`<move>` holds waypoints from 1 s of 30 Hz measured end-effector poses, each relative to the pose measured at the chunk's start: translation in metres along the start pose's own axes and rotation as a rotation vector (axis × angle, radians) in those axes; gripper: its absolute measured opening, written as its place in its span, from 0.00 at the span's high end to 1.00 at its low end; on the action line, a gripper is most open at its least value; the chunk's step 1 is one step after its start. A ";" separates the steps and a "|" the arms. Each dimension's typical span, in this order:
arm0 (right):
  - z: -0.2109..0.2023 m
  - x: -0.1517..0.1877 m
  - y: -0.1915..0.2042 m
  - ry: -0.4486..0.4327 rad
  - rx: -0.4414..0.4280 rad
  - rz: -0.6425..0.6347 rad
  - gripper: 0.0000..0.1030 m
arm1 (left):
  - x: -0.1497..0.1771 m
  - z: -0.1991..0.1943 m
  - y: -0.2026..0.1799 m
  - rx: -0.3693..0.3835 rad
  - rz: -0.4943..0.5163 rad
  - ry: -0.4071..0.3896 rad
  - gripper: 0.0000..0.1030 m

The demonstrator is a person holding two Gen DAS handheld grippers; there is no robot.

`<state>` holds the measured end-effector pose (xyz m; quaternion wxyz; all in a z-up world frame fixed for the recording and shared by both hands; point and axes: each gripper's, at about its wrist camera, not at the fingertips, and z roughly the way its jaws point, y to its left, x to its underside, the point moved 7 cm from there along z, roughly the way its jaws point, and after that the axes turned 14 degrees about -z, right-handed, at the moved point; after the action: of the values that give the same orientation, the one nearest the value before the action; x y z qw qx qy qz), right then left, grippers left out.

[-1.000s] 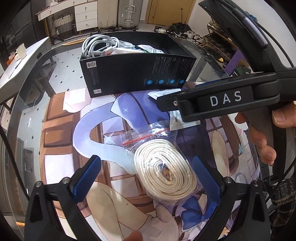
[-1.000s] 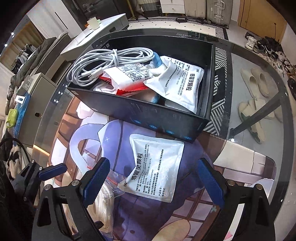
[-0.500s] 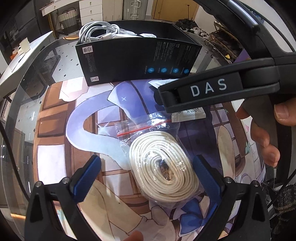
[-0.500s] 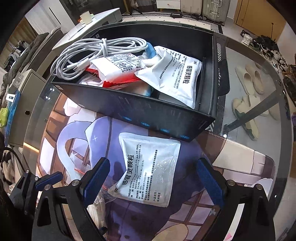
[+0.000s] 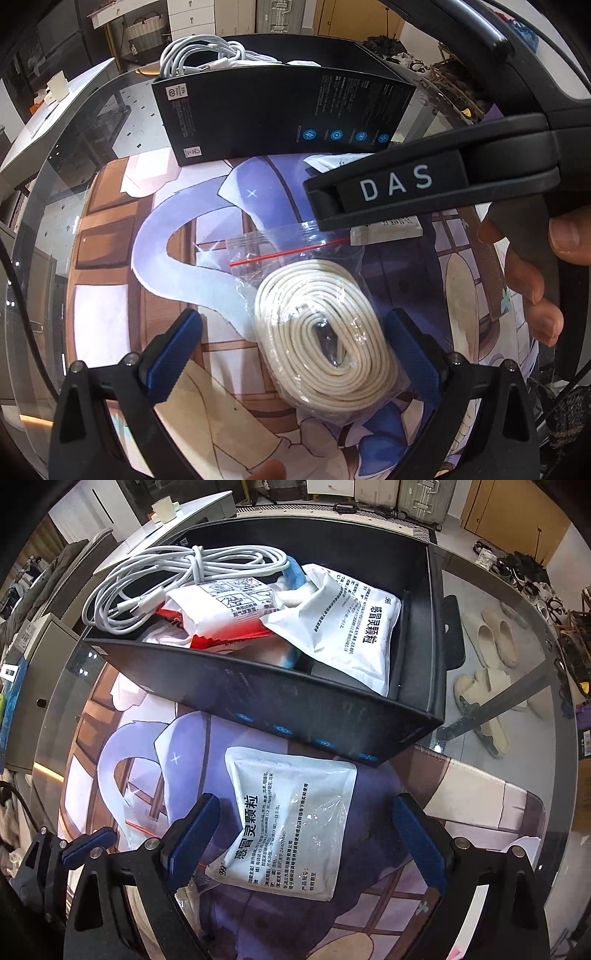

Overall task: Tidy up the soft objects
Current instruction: 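Lower the right gripper over the white sachet while the left gripper lowers over the bagged rope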

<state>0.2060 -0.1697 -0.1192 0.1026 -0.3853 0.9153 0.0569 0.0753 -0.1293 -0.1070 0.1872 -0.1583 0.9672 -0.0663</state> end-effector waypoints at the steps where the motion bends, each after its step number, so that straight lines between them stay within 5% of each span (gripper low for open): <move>1: 0.000 0.000 0.000 0.000 0.001 0.004 0.07 | 0.000 -0.001 -0.003 -0.011 -0.002 0.000 0.03; 10: 0.003 -0.004 0.007 0.026 0.039 0.004 0.08 | -0.001 0.007 -0.016 -0.092 0.012 -0.009 0.03; 23: -0.006 0.006 -0.003 0.031 0.054 0.021 0.20 | 0.001 0.006 -0.011 -0.091 0.020 0.001 0.05; 30: -0.008 0.015 -0.001 0.042 0.054 0.029 0.29 | 0.005 0.000 -0.002 -0.092 0.029 0.018 0.18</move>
<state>0.1958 -0.1823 -0.1146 0.0929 -0.3700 0.9240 0.0253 0.0718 -0.1328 -0.1078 0.1720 -0.1524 0.9730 -0.0203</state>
